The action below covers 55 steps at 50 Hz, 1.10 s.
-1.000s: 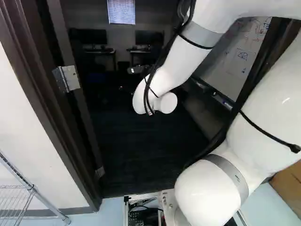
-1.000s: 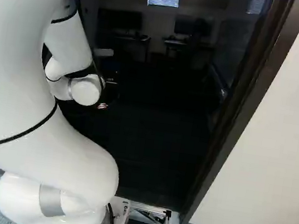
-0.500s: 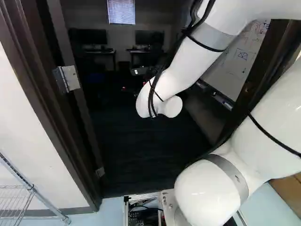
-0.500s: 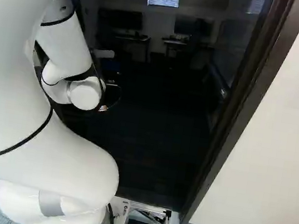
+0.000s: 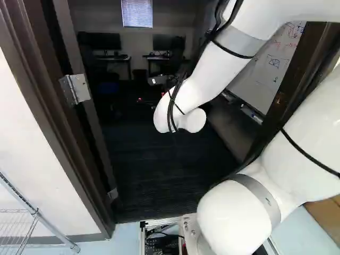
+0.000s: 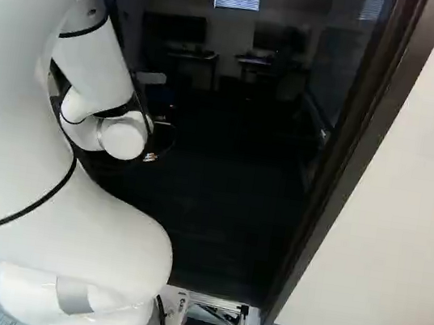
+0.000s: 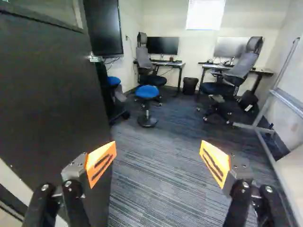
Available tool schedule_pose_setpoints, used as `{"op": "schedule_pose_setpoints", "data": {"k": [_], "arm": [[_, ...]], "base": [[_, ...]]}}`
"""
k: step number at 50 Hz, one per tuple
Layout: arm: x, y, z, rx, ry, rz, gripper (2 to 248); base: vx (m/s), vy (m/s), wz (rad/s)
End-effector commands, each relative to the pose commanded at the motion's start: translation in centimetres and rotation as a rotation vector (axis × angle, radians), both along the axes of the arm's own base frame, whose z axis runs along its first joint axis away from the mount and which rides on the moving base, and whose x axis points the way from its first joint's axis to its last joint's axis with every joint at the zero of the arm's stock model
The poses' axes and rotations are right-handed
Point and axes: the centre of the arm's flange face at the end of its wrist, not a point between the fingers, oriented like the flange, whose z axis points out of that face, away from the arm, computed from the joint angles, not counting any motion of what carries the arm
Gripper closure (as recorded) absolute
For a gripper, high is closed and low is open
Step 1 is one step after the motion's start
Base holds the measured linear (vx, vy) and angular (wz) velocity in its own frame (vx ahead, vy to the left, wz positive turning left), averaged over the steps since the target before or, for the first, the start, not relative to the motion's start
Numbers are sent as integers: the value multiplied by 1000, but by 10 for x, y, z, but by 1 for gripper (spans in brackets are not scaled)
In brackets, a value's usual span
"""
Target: Open the door and move inside
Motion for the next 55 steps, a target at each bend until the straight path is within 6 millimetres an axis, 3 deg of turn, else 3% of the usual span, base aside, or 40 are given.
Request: {"op": "schedule_pose_setpoints", "data": {"k": [29, 45, 55], "arm": [[0, 0, 0, 0, 0, 0, 3], [0, 0, 0, 0, 0, 0, 3], [0, 0, 0, 0, 0, 0, 3]], "base": [[-8, -3, 2], [1, -59, -293], [1, -4, -21]]}}
